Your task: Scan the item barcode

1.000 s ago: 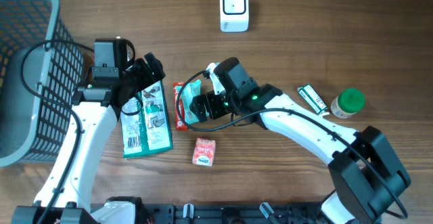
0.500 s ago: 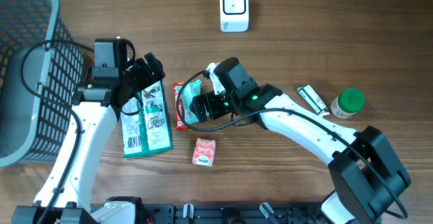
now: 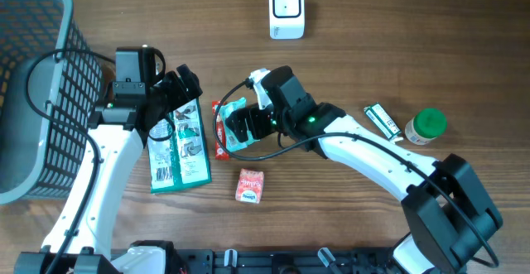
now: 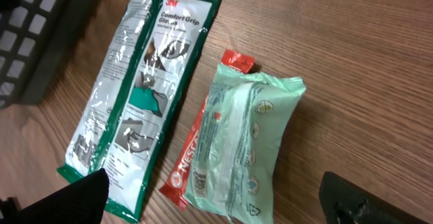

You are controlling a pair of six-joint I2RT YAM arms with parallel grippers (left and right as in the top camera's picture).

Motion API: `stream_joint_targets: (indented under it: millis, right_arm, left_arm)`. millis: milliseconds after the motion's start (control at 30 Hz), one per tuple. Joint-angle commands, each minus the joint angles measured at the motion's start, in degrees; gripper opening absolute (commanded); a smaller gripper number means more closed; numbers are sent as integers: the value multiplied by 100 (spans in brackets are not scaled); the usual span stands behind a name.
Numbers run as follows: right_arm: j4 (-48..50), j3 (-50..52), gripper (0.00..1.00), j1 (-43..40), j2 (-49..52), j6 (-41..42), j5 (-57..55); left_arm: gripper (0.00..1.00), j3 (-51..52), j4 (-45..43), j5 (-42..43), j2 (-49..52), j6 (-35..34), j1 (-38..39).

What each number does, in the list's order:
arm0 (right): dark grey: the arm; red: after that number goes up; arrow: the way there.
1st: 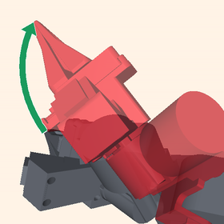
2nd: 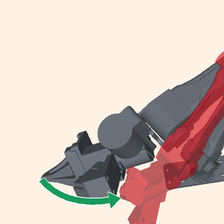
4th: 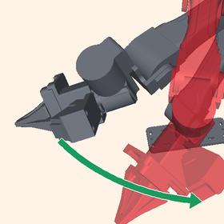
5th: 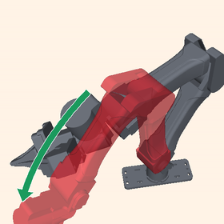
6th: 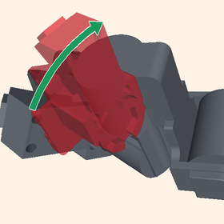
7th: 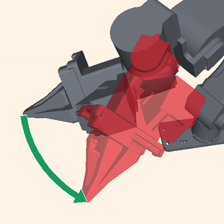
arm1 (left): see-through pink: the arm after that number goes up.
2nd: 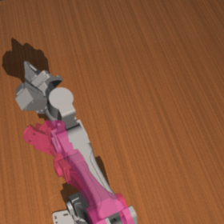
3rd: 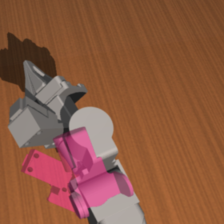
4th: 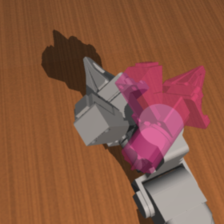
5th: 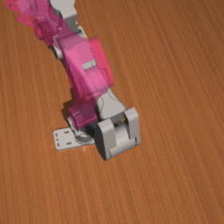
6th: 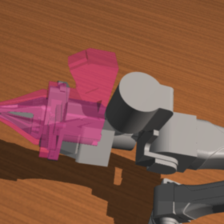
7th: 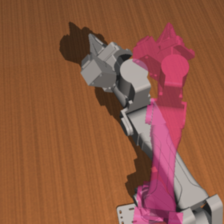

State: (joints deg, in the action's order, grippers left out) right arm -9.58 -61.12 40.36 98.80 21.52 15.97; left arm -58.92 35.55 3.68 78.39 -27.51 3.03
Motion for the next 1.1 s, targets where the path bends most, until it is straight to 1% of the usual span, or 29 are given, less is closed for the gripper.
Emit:
stream_joint_targets:
  millis: [0, 67, 133, 167, 200, 233, 300, 333, 367, 467, 533, 667, 867, 967, 1033, 1067]
  right_arm:
    - [177, 11, 100, -28, 74, 463, -92]
    - [258, -9, 99, -120, 72, 424, 160]
    - [195, -61, 75, -286, 70, 431, 435]
    - [151, -90, 64, -378, 70, 461, 610]
    - [114, -109, 55, -474, 70, 474, 782]
    - [90, -131, 54, -549, 70, 533, 951]
    - [4, -192, 45, -756, 70, 549, 1416]
    - [-20, -203, 44, -861, 70, 535, 1620]
    - [-46, -203, 47, -914, 72, 509, 1672]
    - [-142, -203, 58, -885, 138, 114, 1624]
    - [-140, -203, 61, -802, 245, 92, 1519]
    - [15, -203, 64, -623, 625, 7, 1366]
    - [702, -203, 68, -251, 1353, -55, 1364]
    - [1001, -203, 66, -127, 1641, -48, 1318]
    - [986, -203, 54, -146, 1687, -39, 1152]
    - [970, -203, 45, -190, 1652, -33, 1123]
  left_arm:
    - [100, -90, -20, -76, -70, 22, 9]
    - [100, -90, -20, -79, -70, 24, 9]
    - [100, -90, -20, -76, -70, 22, 9]
    - [100, -90, -20, -76, -70, 24, 9]
    - [100, -90, -20, -76, -70, 22, 9]
    - [100, -90, -20, -79, -70, 24, 9]
    - [100, -90, -20, -79, -70, 24, 9]
    - [100, -90, -20, -76, -70, 22, 9]
    - [100, -90, -20, -76, -70, 22, 9]
    - [100, -90, -20, -76, -70, 22, 9]
    - [100, -90, -20, -79, -70, 22, 9]
    - [100, -90, -20, -76, -70, 22, 9]
    - [100, -90, -20, -76, -70, 22, 9]
    - [100, -90, -20, -76, -70, 24, 9]
    - [100, -90, -20, -76, -70, 24, 9]
    - [100, -90, -20, -76, -70, 22, 9]
